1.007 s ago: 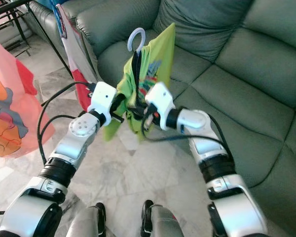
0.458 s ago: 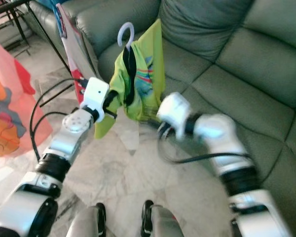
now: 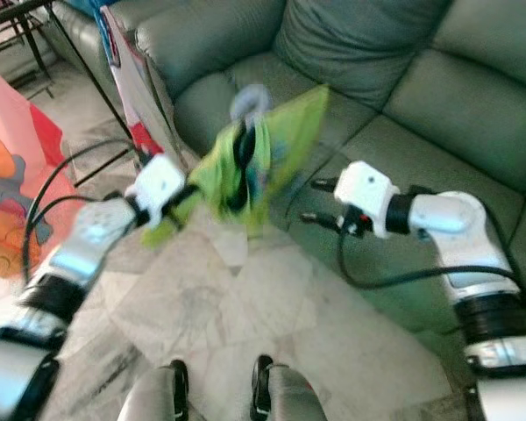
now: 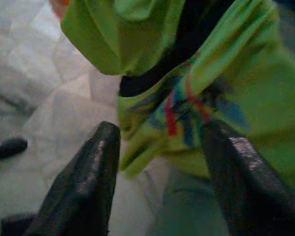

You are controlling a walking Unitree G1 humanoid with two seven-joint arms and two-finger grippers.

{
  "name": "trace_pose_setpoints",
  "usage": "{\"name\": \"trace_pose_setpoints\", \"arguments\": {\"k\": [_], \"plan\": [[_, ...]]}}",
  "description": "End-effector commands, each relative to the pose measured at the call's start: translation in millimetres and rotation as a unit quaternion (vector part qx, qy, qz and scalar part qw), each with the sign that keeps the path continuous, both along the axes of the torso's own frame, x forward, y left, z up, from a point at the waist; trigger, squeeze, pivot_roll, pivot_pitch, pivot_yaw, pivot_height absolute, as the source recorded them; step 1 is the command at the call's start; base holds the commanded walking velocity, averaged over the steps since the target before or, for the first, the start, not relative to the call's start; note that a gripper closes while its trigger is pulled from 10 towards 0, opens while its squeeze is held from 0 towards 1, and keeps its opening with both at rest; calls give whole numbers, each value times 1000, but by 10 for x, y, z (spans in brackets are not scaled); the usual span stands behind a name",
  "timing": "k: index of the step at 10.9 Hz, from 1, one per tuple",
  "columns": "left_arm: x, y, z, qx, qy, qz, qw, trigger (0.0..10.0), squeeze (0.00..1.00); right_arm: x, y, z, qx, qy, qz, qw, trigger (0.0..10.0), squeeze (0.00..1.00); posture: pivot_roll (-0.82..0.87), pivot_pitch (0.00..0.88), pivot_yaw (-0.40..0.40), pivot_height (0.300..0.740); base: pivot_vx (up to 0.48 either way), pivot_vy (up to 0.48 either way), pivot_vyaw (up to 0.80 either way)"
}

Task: Hang hanger

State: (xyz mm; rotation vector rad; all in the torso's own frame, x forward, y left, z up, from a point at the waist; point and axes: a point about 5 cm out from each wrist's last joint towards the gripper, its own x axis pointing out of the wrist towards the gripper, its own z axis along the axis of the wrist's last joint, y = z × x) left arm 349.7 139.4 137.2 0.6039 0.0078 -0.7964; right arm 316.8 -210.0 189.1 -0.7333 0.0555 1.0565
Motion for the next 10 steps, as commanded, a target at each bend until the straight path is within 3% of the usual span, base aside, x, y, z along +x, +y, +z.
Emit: {"name": "trace_pose_setpoints", "arguments": {"k": [1, 3, 5, 7, 8, 10], "plan": [[-65, -53, 31, 11, -8, -53, 998, 0, 0, 15, -22, 30, -30, -7, 15, 999, 10000, 1000, -113, 185, -28, 740, 0, 0, 0], [-158, -36, -65, 62, 18, -113, 992, 0, 0, 80, 34, 152, -35, -15, 41, 998, 10000, 1000, -112, 185, -29, 740, 0, 0, 0], [-153, -96, -72, 64, 14, -119, 991, 0, 0, 123, 8, 198, -57, -15, 50, 997, 10000, 1000, -117, 187, -32, 740, 0, 0, 0], [-170, -130, -67, 62, 16, -136, 989, 0, 0, 86, -153, 66, -99, 31, 41, 994, 10000, 1000, -117, 186, -30, 740, 0, 0, 0], [-176, -139, -61, 67, 15, -145, 987, 0, 0, 71, -262, -45, -129, 51, 29, 990, 10000, 0, -117, 186, -30, 740, 0, 0, 0], [-193, -148, -75, 70, 18, -152, 986, 0, 0, 149, -328, -64, -159, 19, 6, 987, 10000, 0, -110, 184, -24, 740, 0, 0, 0]]}}
